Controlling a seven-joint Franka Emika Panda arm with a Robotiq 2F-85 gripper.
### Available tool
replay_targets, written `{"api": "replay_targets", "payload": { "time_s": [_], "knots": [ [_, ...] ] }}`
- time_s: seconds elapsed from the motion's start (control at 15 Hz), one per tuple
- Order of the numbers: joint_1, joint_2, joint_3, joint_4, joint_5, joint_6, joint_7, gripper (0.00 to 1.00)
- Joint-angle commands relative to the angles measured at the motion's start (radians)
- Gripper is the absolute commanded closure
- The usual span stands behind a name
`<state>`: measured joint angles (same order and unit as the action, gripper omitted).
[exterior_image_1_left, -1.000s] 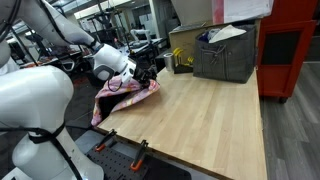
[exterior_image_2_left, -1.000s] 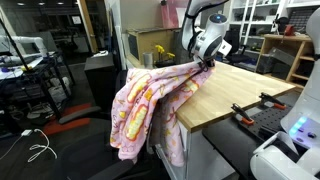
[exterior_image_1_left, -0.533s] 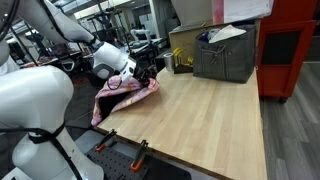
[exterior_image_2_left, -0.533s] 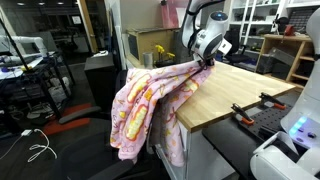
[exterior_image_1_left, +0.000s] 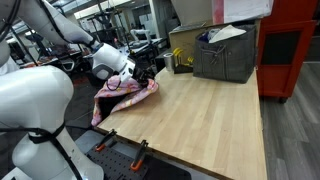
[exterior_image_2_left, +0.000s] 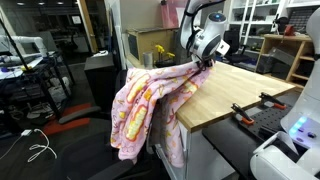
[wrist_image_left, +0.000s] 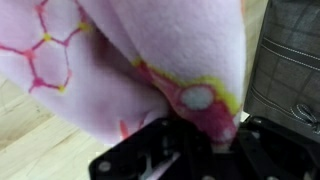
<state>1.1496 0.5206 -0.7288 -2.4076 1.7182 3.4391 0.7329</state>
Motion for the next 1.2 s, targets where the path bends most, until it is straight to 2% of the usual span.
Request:
{"api": "replay_targets", "payload": {
  "time_s": [0.0, 0.2, 0.47, 0.53, 0.67, 0.93, 1.13],
  "knots": [
    [-0.038, 0.009, -0.023, 0.023, -0.008, 0.003, -0.017, 0.98],
    [-0.084, 0.031, -0.067, 0.043, -0.050, -0.026, -0.020, 0.98],
    [-0.202, 0.106, -0.113, 0.102, -0.098, -0.127, -0.005, 0.98],
    [-0.326, 0.086, -0.027, 0.135, -0.097, -0.088, -0.037, 0.98],
    [-0.440, 0.118, 0.009, 0.177, -0.103, -0.083, -0.034, 0.98],
    [-0.719, 0.187, 0.119, 0.298, -0.124, -0.040, -0.030, 0.98],
    [-0.935, 0.235, 0.228, 0.404, -0.145, 0.040, -0.029, 0.98]
  ]
}}
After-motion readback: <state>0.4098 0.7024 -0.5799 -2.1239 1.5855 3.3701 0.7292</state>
